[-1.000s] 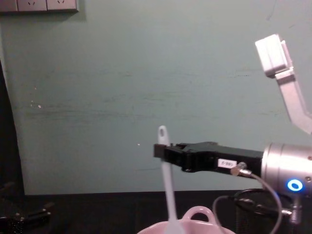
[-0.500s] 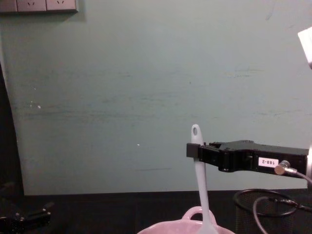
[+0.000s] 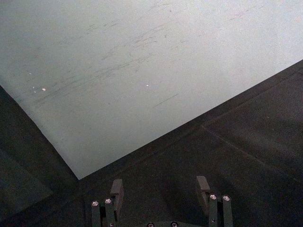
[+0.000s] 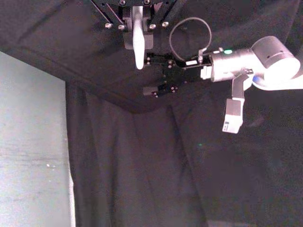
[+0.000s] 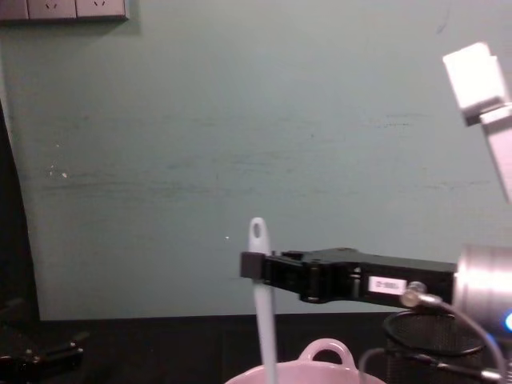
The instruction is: Use the one hand to pick up the spoon and stir the clear water in the bowl.
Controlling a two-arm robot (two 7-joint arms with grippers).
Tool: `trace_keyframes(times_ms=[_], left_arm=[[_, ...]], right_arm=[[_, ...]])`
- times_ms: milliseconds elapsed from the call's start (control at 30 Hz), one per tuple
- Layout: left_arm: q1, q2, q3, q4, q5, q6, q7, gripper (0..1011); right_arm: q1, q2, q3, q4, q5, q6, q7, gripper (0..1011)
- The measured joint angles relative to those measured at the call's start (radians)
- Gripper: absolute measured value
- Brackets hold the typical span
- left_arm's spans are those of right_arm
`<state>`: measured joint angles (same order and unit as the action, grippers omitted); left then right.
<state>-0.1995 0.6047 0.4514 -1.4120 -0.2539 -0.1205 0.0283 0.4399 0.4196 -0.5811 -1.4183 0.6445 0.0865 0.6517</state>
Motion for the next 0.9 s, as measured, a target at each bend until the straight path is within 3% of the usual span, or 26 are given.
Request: trace_keyframes(times_ms=[200, 433, 667, 900], left_arm=[[0.0, 0.0, 0.0, 0.0, 0.0, 0.0, 0.0, 1005], [0.0, 0.0, 0.0, 0.0, 0.0, 0.0, 0.0, 1005], [0.0, 0.0, 0.0, 0.0, 0.0, 0.0, 0.0, 1005], [0.0, 0.0, 0.0, 0.0, 0.0, 0.0, 0.0, 1005]], right_arm=[[0.056, -0.044, -0.023, 0.078, -0.007, -0.02, 0.006, 121], [0.107, -0.072, -0.021, 0.168, -0.022, -0.037, 0.001, 121], [0.119, -0.057, 0.009, 0.191, -0.032, -0.047, -0.021, 121], [0.079, -0.013, 0.05, 0.141, -0.028, -0.045, -0.045, 121]])
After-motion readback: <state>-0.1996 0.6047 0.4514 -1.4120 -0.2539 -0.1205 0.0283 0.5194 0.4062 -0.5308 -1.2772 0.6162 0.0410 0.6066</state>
